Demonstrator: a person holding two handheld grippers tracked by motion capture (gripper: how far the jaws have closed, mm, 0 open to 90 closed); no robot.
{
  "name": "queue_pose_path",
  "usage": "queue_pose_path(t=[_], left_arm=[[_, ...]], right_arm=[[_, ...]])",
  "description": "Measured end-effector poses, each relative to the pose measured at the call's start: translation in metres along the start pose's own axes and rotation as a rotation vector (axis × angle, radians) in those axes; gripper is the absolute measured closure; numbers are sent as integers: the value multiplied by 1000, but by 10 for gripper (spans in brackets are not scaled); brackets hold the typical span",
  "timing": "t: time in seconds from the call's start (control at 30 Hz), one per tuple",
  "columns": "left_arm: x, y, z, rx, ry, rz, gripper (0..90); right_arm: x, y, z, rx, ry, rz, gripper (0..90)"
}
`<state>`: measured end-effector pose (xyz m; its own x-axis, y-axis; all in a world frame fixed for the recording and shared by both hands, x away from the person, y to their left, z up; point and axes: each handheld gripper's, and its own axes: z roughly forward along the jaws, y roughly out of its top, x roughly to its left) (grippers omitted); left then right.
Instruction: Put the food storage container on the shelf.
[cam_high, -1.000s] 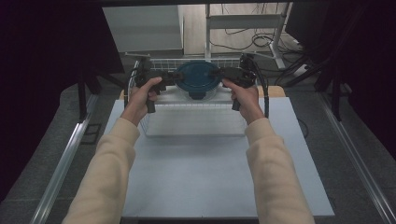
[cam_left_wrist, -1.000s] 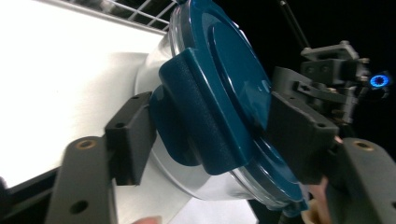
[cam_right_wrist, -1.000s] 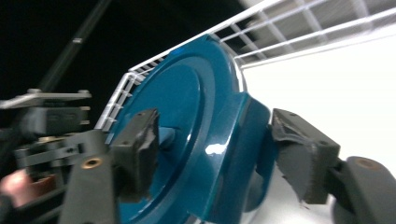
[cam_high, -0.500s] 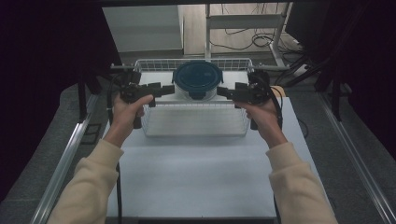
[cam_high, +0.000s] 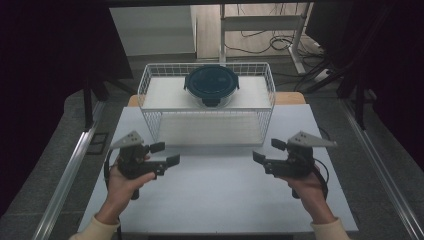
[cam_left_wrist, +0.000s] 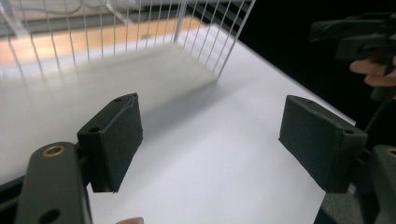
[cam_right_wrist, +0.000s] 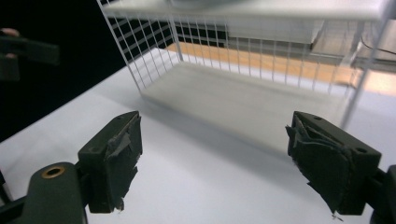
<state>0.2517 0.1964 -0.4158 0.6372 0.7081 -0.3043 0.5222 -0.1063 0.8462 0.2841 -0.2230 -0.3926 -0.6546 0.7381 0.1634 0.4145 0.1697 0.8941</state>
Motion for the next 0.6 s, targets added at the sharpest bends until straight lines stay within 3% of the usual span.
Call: queue_pose_path(t=[0.13,0.23,0.33,0.5,0.6], left_arm=[[5,-40,5,64,51,-9,207],[10,-59,9,100,83,-16,208],[13,-66,11,117,99,-17,206],[13,-66,10,103,94,-5,204],[17,-70,11,110,103,-9,199]], right_arm=[[-3,-40,-5,40,-13,5,173],[-7,-65,-6,87,-41,-7,173],[-9,-78,-4,121,-76,-27,173],[-7,-78,-1,115,-44,-32,173],[-6,-82,2,126,-50,-48,164]])
